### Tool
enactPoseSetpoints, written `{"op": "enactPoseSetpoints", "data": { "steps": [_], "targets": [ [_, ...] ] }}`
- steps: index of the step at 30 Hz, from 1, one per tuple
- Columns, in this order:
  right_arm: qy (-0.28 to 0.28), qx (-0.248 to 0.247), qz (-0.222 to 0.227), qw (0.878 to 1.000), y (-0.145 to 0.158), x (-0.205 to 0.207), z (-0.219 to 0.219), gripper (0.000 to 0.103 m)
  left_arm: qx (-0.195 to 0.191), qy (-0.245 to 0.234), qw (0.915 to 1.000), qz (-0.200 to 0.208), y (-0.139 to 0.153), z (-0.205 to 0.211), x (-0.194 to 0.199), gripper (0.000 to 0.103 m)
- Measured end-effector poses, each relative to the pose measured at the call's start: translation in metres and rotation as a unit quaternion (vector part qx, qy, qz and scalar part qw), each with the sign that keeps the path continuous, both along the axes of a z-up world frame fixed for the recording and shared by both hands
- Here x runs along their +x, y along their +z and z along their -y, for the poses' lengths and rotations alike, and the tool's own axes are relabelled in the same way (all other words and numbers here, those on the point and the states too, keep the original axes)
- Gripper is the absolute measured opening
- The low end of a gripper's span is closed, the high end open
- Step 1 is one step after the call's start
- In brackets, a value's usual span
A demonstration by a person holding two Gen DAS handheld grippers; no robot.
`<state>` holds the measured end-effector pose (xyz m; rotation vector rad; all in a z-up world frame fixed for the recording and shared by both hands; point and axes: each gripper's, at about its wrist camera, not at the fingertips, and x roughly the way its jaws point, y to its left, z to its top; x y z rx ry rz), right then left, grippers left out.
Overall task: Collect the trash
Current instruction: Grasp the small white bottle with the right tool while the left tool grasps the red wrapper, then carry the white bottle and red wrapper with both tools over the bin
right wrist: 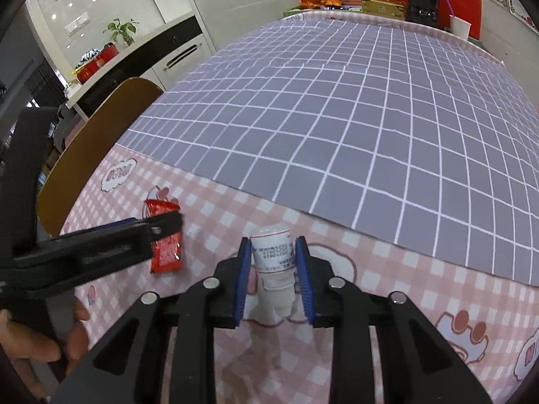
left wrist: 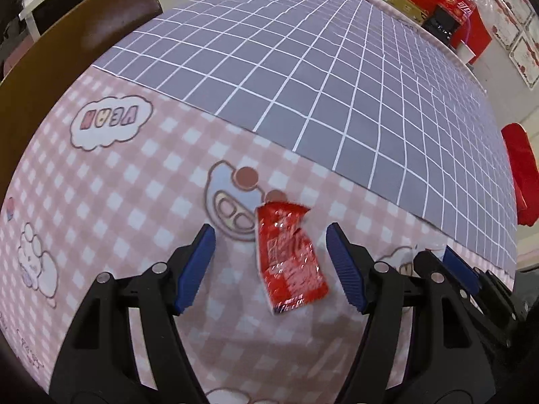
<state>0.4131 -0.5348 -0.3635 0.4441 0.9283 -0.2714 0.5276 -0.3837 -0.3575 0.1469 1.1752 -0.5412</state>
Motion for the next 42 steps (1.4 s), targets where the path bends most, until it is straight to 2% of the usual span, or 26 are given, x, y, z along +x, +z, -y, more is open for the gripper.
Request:
{"op": "enactPoseSetpoints", "data": {
  "steps": [2,3,4,9,13,20,23,27,33,38,42],
  "targets": [
    [-0.002,0.005,0.005,1.000,0.002,0.004,0.001,0.026,0.006,-0.007,0.9999,0.006,-0.001,0.010,0.002,0.062],
    [-0.004,0.007,0.006,1.000,0.003,0.005,0.003,0.026,0.011,-0.011,0.9998,0.012,-0.001,0.014,0.001,0.053],
    [-0.006,0.012,0.008,1.000,0.003,0.006,0.004,0.026,0.017,-0.016,0.9996,0.017,0.000,0.016,0.001,0.034],
    [-0.002,0.021,0.016,1.000,0.008,0.010,-0.001,0.025,-0.002,-0.017,0.9998,0.009,0.005,0.006,0.000,0.019],
    [0.014,0.027,0.022,0.999,0.016,0.016,-0.014,0.025,-0.026,-0.005,0.9996,0.004,0.015,-0.018,-0.006,0.018],
    [0.067,0.032,0.033,0.997,0.035,0.024,-0.063,0.025,-0.061,0.051,0.9968,-0.009,0.035,-0.100,-0.019,0.017],
    [0.101,0.045,0.036,0.993,0.043,0.026,-0.099,0.025,-0.068,0.084,0.9941,-0.006,0.043,-0.149,-0.033,0.017],
    [0.167,0.060,0.036,0.984,0.052,0.025,-0.169,0.025,-0.071,0.135,0.9883,0.001,0.054,-0.228,-0.058,0.017],
    [0.274,0.093,0.024,0.957,0.059,0.007,-0.298,0.025,-0.057,0.218,0.9743,0.000,0.059,-0.352,-0.110,0.017],
    [0.348,0.111,0.002,0.931,0.053,-0.020,-0.401,0.025,-0.048,0.301,0.9523,-0.010,0.055,-0.460,-0.159,0.017],
    [0.389,0.114,-0.025,0.914,0.042,-0.042,-0.474,0.025,-0.044,0.348,0.9364,-0.014,0.052,-0.526,-0.193,0.017]
  ]
}}
